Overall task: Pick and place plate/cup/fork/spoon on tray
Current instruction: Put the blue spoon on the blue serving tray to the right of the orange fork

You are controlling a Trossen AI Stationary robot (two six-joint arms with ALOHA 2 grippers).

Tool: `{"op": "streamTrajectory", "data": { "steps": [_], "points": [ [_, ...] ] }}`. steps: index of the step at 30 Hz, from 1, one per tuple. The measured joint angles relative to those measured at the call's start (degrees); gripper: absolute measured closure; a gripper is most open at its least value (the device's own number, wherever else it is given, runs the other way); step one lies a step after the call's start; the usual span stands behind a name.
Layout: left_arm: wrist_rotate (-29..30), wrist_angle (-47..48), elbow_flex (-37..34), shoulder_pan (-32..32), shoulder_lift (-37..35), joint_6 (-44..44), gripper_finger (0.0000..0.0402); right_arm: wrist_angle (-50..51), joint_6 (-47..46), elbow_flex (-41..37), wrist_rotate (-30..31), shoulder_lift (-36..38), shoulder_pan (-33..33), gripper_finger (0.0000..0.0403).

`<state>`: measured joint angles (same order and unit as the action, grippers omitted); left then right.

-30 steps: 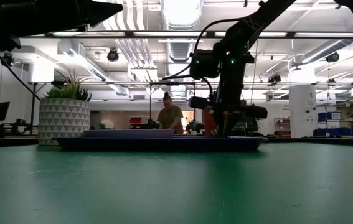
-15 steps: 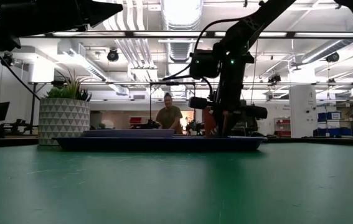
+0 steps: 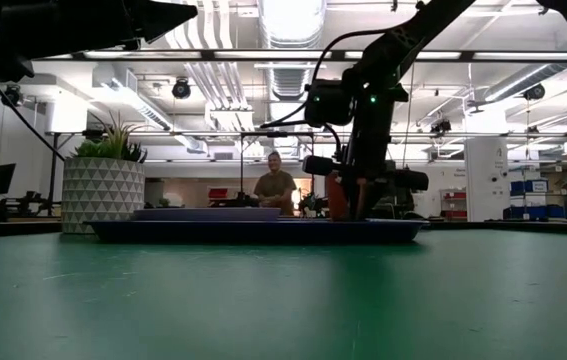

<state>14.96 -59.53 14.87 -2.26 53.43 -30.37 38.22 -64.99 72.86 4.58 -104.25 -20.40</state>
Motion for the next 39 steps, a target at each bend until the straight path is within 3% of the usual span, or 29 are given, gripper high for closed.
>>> {"op": "streamTrajectory", "data": {
  "steps": [6,21,30,39],
  "points": [
    [0.0,0.0,0.0,0.0,0.0,0.0,0.0402,0.0,0.4,0.0,0.0,0.0,0.0,0.0387],
    [0.0,0.1,0.0,0.0,0.0,0.0,0.0402,3.7,6.1,2.9,0.4,3.1,3.6,0.0333],
    [0.0,0.6,-0.1,0.0,0.0,4.5,0.0402,-0.6,17.5,1.1,19.7,2.8,10.4,0.0382],
    [0.0,2.0,-0.2,-0.1,0.1,4.6,0.0402,-13.0,22.3,-0.7,21.0,-4.1,9.8,0.0394]
  ]
}}
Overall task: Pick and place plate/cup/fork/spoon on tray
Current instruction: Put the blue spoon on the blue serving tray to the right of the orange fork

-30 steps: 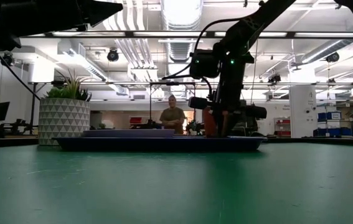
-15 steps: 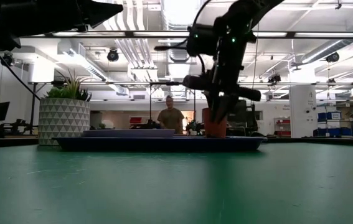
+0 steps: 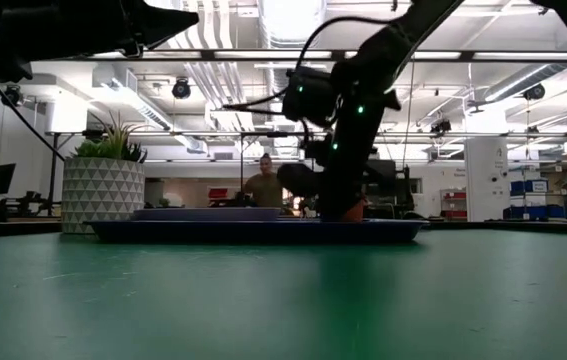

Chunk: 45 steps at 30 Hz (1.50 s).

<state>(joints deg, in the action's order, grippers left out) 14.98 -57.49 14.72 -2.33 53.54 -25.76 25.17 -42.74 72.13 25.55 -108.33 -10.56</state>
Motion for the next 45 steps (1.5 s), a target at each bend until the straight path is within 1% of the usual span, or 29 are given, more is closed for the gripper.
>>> {"op": "streamTrajectory", "data": {
  "steps": [4,13,21,26,32,36,42,45],
  "points": [
    [0.0,-0.1,0.0,0.0,-0.1,0.0,0.0402,0.3,-0.6,0.0,-0.1,-1.3,-1.2,0.0394],
    [0.0,0.0,0.0,0.0,0.0,-0.1,0.0402,2.2,-0.7,-0.6,0.9,-0.8,-2.4,0.0394],
    [0.0,-0.1,0.0,0.0,-0.1,-0.1,0.0402,3.2,-1.6,-1.4,2.0,-0.6,-2.6,0.0394],
    [0.0,-0.1,0.0,0.0,-0.1,-0.1,0.0402,4.8,-2.5,-1.6,4.5,-0.5,-2.6,0.0394],
    [0.0,-0.2,0.0,0.0,-0.1,-0.1,0.0402,4.8,-2.5,-1.6,4.5,-0.2,-2.7,0.0394],
    [0.0,-0.2,0.0,0.0,-0.1,-0.1,0.0402,4.8,-0.8,-0.5,4.6,1.2,-1.5,0.0394],
    [0.0,0.0,0.0,0.0,-0.1,-0.1,0.0402,4.6,0.5,-0.5,4.6,4.6,2.6,0.0394],
    [0.0,1.2,0.0,0.0,-0.1,-0.1,0.0402,4.5,0.6,-0.8,2.6,5.2,4.9,0.0394]
  ]
}}
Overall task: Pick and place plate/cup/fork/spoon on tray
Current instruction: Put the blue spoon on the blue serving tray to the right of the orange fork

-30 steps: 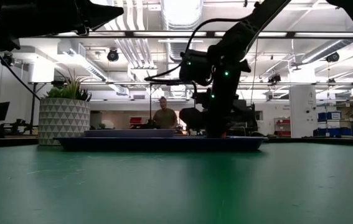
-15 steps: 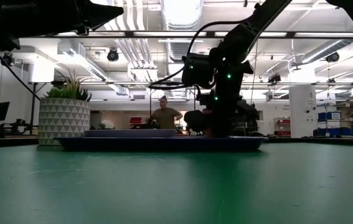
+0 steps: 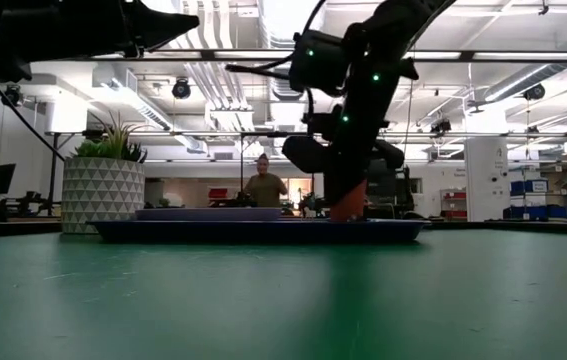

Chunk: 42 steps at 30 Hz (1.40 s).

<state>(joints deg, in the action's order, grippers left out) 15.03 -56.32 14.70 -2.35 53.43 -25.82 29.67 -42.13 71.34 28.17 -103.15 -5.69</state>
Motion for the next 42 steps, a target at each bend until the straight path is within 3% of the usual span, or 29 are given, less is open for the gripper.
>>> {"op": "streamTrajectory", "data": {
  "steps": [7,13,21,27,33,42],
  "points": [
    [0.3,1.5,0.0,0.0,0.0,4.5,0.0402,3.7,-2.8,-2.2,-7.4,-0.6,3.1,0.0394],
    [0.3,3.2,0.0,0.0,0.0,6.0,0.0402,13.3,-6.9,-2.2,-7.2,-0.2,3.5,0.0394],
    [0.3,3.5,-0.1,0.0,0.1,6.2,0.0402,12.7,-8.1,-1.8,-4.2,0.0,3.4,0.0394],
    [0.3,3.9,-0.1,-0.1,0.0,6.2,0.0402,4.7,-6.0,-2.5,-8.7,-0.7,3.9,0.0394],
    [0.3,4.7,-0.1,-0.1,0.0,6.2,0.0402,9.8,-8.1,-3.3,-8.6,-0.9,3.8,0.0394],
    [0.3,4.3,0.2,-0.1,-0.1,6.0,0.0402,8.9,-8.2,-3.4,-8.6,0.4,4.0,0.0394]
  ]
}}
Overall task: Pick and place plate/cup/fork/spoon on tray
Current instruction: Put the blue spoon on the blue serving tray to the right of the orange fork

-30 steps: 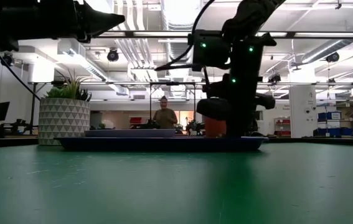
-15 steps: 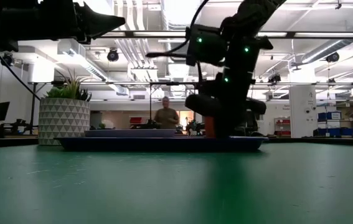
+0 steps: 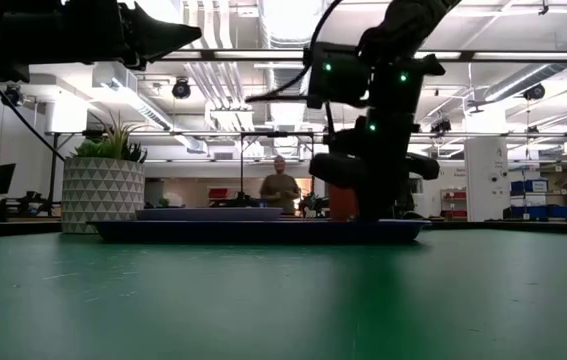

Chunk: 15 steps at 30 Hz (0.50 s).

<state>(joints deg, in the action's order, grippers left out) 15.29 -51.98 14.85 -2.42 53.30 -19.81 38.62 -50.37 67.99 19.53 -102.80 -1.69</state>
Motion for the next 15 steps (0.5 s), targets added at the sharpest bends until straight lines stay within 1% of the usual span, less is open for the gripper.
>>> {"op": "streamTrajectory", "data": {
  "steps": [6,8,12,15],
  "points": [
    [0.0,0.0,0.0,0.0,0.0,0.0,0.0402,-4.9,1.2,0.0,3.2,1.6,2.6,0.0394],
    [0.0,0.1,0.0,0.0,0.0,0.0,0.0402,-5.0,1.2,0.0,4.3,2.2,3.8,0.0394],
    [0.0,0.3,0.0,0.1,0.1,0.0,0.0402,-5.1,-0.1,-0.1,8.8,2.9,6.5,0.0394],
    [0.0,0.3,0.0,0.1,0.1,0.0,0.0402,-5.1,-1.1,-0.1,11.0,3.0,7.8,0.0394]
  ]
}}
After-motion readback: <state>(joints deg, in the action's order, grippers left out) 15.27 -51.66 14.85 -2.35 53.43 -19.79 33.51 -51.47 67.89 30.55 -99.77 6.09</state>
